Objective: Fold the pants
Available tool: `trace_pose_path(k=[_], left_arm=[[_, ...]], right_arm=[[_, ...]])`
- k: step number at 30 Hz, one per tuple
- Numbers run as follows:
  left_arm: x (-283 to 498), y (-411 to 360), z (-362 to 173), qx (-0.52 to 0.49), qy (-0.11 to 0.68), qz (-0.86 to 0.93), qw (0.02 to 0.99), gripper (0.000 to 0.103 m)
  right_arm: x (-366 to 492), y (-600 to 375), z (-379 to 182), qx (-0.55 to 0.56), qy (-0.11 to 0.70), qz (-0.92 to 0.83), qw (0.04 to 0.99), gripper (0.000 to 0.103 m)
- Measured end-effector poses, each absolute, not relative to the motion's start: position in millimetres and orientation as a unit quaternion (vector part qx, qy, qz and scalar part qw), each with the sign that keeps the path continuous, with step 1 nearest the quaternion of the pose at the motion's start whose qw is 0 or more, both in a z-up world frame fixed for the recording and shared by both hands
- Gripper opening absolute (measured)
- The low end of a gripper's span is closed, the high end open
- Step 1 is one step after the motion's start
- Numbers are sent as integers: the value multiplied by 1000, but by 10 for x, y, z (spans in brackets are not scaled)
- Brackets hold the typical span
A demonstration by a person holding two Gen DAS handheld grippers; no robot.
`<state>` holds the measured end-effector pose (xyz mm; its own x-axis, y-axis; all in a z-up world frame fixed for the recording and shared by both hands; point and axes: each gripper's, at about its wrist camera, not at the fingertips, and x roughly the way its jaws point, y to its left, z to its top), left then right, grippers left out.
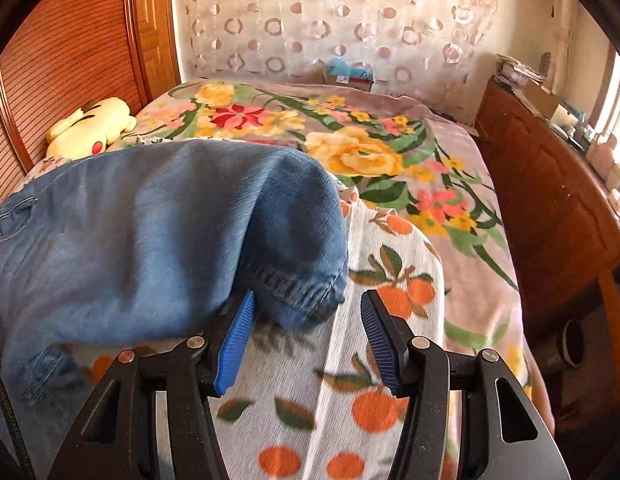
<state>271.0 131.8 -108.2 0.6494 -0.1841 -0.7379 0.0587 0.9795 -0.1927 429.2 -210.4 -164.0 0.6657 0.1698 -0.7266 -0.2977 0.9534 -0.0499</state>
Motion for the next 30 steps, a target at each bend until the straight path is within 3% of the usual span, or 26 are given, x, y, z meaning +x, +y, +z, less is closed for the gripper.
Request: trace_pose_path(k=[3, 5, 7, 9, 19, 24, 30], left_arm=[[2706, 1275, -1044, -73, 408, -74, 907, 9], [2687, 1227, -1005, -65, 403, -71, 910, 6], [2650, 1192, -933, -59, 393, -72, 915, 5], [2614, 1164, -801, -55, 378, -75, 921, 4], [2726, 1063, 134, -47, 293, -86, 951, 4], [3064, 1023, 336, -26, 280, -74, 957, 4], [3494, 922, -137, 1, 357, -65, 932, 4]], right_arm=[[4370, -2122, -1647, -82, 389, 128, 909, 57], [4363, -2146, -1648, -79, 384, 133, 910, 56], [4336, -2133, -1643, -81, 383, 142, 909, 30], [4241, -2166, -1622, -83, 375, 151, 911, 12], [3651, -2644, -909, -56, 259, 99, 959, 10], [3231, -2868, -698, -63, 220, 64, 971, 10], [2967, -2836, -1260, -80, 308, 56, 946, 11]])
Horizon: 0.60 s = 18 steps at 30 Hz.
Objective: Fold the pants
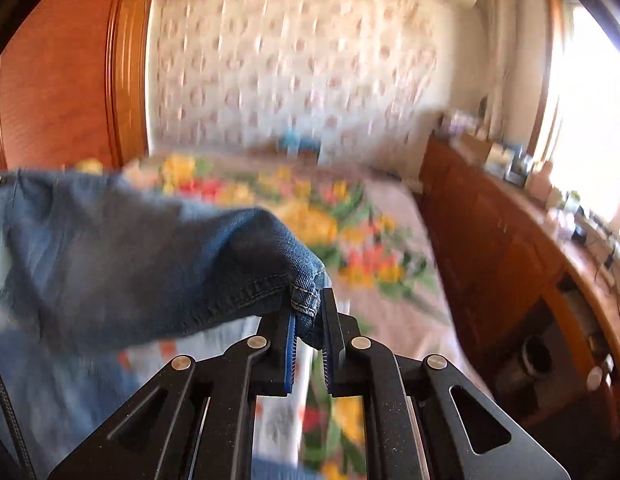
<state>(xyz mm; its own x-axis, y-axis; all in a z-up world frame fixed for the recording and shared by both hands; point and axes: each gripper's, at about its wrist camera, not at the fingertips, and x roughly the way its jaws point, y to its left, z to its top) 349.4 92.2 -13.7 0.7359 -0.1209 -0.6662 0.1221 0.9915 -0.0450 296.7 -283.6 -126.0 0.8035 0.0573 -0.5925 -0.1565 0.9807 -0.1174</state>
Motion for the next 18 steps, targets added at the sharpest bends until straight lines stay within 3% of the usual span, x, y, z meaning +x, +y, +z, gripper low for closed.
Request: trace_pose_path(k=[1, 2, 5, 10, 18], left_arm=[[3507, 904, -252, 3, 372, -67, 926, 6], [3499, 899, -365, 4, 385, -71, 920, 13], [3376, 876, -563, 21, 396, -69, 915, 26], [3127, 827, -611, 24, 391, -82, 916, 45], [2770, 707, -602, 0, 377, -120, 918, 46]], right_arm=[[2916, -2822, -1401, -83, 324, 63, 940, 11], [2868, -2809, -1491, -82, 332, 70, 937, 12], [2763, -2795, -1622, -76, 341, 72, 934, 22], [2828, -2874, -1455, -51, 316, 70, 945, 33], [2731, -2889, -1480, -23, 282, 62, 957, 49]])
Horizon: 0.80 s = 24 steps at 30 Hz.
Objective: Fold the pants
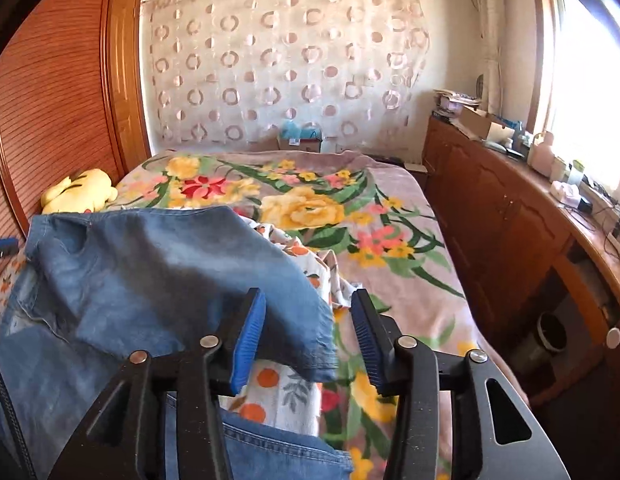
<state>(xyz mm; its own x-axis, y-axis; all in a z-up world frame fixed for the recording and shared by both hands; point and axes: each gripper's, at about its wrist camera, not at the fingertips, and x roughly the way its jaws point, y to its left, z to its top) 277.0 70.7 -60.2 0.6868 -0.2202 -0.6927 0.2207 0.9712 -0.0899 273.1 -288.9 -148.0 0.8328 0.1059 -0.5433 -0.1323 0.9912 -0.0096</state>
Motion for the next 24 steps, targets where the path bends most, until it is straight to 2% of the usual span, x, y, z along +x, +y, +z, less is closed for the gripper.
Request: trace_pose_path(k=[5, 9, 13, 24], left_arm=[[2642, 554, -775, -1, 400, -138, 906, 46], [2629, 421, -869, 8, 412, -141, 900, 45], [2627, 362, -896, 8, 406, -149, 901, 46], [2672, 323, -1090, 15, 415, -137, 899, 47]], right_arm=[[2781, -2750, -1652, -31, 304, 71, 949, 49], [2803, -2822, -1576, -26, 311, 62, 948, 50], [3047, -2910, -1516, -17, 317, 56, 947, 54], [3981, -2795, -1472, -8, 371, 67, 926, 54]])
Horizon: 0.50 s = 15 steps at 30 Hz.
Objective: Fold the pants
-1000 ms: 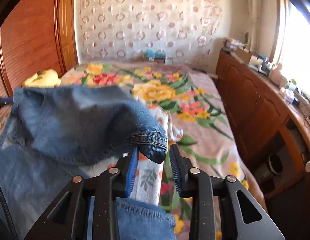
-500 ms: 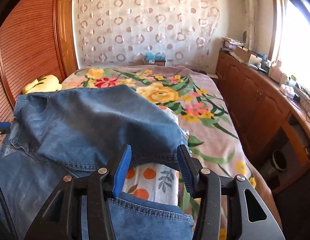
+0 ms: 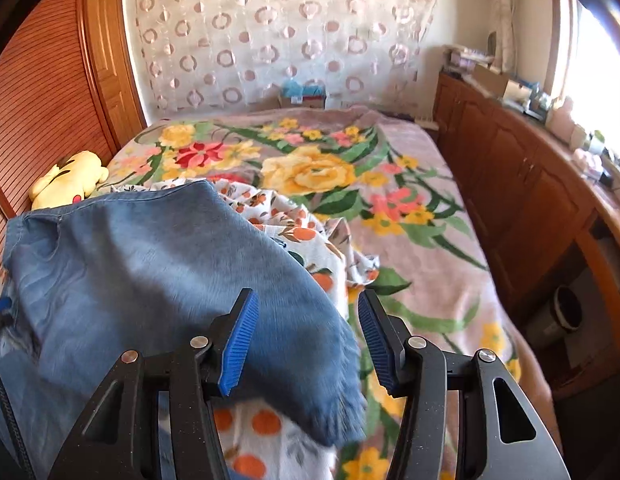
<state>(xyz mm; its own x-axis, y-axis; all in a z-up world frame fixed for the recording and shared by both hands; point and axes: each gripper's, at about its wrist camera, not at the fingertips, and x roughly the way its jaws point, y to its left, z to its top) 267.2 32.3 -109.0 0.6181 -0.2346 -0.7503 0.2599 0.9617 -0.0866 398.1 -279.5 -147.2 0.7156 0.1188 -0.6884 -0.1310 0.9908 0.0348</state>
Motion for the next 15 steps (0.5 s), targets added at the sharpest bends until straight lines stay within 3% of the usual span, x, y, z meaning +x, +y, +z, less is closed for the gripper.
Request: trace_pose_path(k=[1, 3, 5, 15], left_arm=[[2676, 325, -1099, 13, 415, -138, 899, 49], [2677, 333, -1108, 7, 415, -142, 899, 64], [2655, 308, -1107, 2, 413, -149, 898, 67], [2558, 267, -801, -1, 370, -154, 916, 69]], right_arm=[[4035, -2779, -1487, -11, 376, 66, 924, 54], [4132, -2730, -1493, -16, 381, 67, 922, 54], [4211, -2690, -1477, -18, 385, 73, 920, 54], [4508, -2692, -1599, -10, 414, 97, 905, 53]])
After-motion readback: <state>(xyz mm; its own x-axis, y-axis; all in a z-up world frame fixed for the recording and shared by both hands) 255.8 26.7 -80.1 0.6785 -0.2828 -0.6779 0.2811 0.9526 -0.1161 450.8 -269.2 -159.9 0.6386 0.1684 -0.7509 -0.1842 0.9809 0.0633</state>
